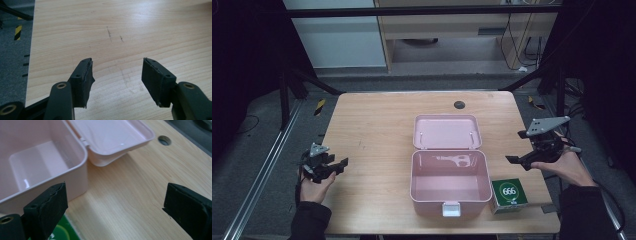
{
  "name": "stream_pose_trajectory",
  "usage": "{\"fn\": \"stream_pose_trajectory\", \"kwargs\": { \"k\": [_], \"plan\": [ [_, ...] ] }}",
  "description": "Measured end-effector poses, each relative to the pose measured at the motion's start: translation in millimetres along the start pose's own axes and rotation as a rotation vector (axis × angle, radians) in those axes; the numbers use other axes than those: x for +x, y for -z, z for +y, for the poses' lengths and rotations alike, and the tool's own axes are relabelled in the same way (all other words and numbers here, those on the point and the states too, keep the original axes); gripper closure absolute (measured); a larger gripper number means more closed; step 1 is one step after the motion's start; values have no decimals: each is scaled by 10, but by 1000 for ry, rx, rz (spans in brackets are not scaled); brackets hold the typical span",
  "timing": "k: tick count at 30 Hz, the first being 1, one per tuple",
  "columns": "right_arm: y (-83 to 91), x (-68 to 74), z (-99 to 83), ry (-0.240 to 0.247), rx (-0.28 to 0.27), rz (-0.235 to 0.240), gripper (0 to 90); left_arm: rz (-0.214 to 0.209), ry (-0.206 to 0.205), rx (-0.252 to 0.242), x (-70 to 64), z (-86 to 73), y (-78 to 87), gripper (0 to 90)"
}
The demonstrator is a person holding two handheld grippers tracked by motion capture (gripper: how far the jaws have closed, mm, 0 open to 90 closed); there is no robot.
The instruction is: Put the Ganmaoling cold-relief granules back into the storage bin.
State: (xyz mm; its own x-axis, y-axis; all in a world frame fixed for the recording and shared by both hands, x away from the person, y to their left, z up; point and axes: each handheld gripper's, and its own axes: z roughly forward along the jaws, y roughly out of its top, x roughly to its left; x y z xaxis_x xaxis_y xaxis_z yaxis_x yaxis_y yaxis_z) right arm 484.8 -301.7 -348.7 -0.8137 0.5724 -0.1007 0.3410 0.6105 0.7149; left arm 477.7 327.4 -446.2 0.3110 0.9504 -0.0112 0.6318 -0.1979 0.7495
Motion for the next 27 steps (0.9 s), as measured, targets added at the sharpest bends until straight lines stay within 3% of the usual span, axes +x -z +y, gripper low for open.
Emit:
{"fn": "stream_pose_trajectory", "kwargs": {
  "k": [10, 21, 27],
  "plan": [
    [86, 172, 94, 139, 59, 111, 82, -12, -26, 41, -28, -33, -67, 408],
    [91, 405, 122, 314, 213, 185, 84, -15, -79, 65, -103, -51, -127, 406],
    [38, 476, 82, 356, 268, 199, 83, -20, -78, 72, -107, -53, -127, 408]
  ]
}}
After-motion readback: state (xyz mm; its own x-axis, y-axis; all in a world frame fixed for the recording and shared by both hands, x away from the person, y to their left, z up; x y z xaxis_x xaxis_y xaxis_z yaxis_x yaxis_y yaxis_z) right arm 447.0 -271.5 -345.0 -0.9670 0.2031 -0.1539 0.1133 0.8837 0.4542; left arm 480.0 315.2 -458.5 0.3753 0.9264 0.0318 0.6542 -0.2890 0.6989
